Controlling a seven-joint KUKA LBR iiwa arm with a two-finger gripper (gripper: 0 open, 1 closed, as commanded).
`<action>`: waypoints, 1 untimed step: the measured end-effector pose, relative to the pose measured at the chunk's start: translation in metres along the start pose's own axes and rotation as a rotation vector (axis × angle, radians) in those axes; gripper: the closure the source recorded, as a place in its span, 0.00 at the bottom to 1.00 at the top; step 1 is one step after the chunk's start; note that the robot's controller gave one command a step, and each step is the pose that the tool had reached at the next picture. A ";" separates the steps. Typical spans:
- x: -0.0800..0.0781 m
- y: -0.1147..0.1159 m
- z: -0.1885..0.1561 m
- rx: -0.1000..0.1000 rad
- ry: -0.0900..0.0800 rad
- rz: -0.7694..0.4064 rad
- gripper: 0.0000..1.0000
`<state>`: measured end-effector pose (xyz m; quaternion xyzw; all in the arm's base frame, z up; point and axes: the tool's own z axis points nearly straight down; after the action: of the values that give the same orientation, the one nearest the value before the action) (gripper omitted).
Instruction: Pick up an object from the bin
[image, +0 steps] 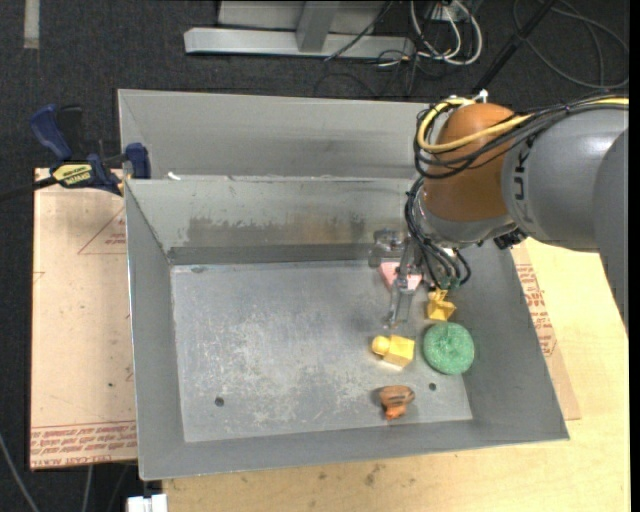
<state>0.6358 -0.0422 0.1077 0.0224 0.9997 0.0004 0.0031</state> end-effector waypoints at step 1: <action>0.024 -0.014 0.028 0.001 0.003 -0.072 0.00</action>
Offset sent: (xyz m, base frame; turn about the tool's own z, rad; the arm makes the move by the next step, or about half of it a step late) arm -0.0502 -0.0376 -0.0307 -0.0280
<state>0.6114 -0.0554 0.0791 -0.0137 0.9999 0.0001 0.0017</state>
